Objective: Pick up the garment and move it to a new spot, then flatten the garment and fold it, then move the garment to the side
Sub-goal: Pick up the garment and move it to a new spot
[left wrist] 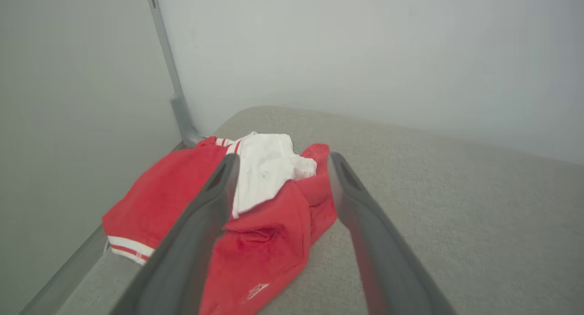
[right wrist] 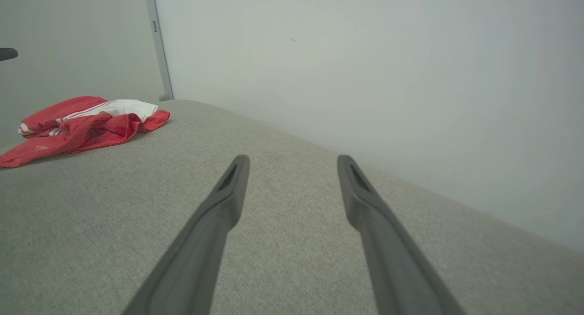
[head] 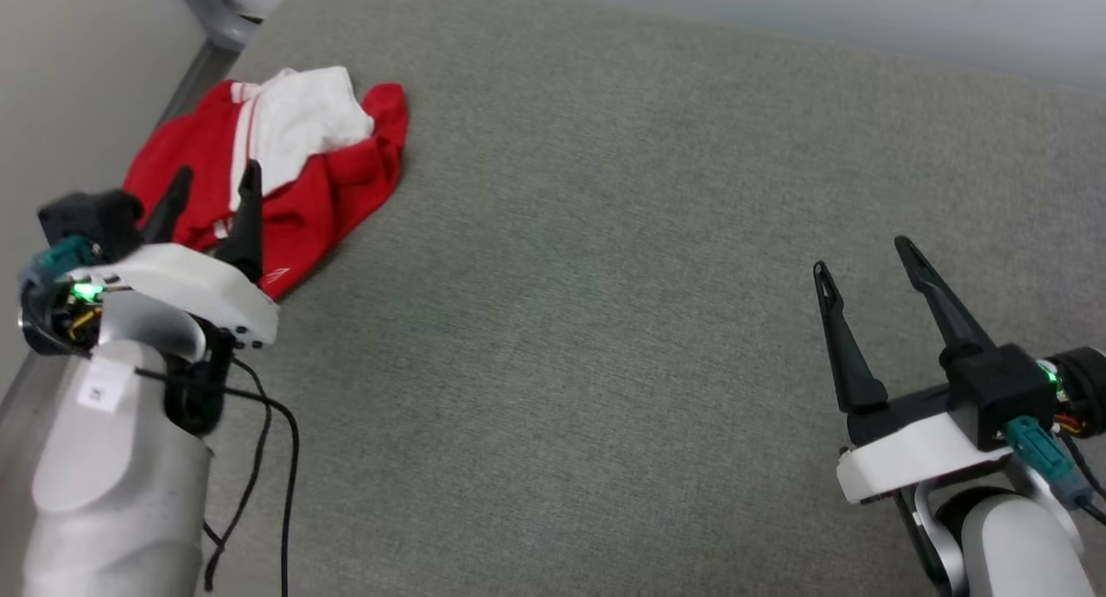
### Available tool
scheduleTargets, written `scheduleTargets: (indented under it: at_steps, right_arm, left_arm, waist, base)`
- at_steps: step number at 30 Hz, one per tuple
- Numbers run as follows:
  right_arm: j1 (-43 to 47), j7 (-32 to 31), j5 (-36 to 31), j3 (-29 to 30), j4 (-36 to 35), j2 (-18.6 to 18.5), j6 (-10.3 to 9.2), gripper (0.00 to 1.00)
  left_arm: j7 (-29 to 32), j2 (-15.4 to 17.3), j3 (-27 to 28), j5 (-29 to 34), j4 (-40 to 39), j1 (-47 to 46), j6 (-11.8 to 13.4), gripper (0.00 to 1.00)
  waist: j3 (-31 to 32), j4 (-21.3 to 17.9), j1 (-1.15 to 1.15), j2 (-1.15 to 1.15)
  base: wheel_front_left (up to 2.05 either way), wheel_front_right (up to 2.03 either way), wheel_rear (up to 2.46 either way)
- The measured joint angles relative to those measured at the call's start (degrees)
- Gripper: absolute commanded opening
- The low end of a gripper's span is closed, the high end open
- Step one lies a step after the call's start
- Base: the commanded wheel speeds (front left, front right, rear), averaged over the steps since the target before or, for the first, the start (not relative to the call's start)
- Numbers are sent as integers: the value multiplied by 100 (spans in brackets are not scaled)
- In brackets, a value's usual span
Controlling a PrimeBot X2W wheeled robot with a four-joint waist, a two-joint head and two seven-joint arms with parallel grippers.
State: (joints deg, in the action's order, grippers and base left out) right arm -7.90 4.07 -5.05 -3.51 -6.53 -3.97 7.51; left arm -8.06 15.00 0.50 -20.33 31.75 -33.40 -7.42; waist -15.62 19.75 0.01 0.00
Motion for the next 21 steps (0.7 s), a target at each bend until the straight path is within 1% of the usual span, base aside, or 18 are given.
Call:
scheduleTargets:
  at_steps: [4, 11, 13, 16, 21]
  right_arm:
    - [-231, 20, -36, -11, -37, -16, 0, 100]
    - [-541, 103, -38, -25, -29, -13, 0, 100]
    - [-611, 145, -38, -38, -23, -11, 0, 100]
    - [-699, 154, -37, -57, -2, -3, 0, 100]
    - [-782, 203, -2, -55, 31, 8, 0, 100]
  left_arm:
    - [664, 532, -364, -514, 346, -524, 1, 100]
    - [2117, 1350, -816, -1582, 884, -1121, 0, 100]
    - [2494, 1521, -847, -1882, 1016, -1205, 1, 100]
    - [2941, 1781, -879, -2129, 1272, -1277, 0, 100]
    - [3573, 2035, -847, -2327, 1657, -1419, 10, 100]
  waist:
    - [-409, -281, 0, 0]
    - [-1083, -751, 1, 0]
    - [-1253, -865, 0, 0]
    - [-1473, -1023, 1, 0]
    - [-1740, -1224, 0, 0]
  base:
    - [0, 0, 0]
    - [0, 0, 0]
    - [0, 0, 0]
    - [0, 0, 0]
    - [0, 0, 0]
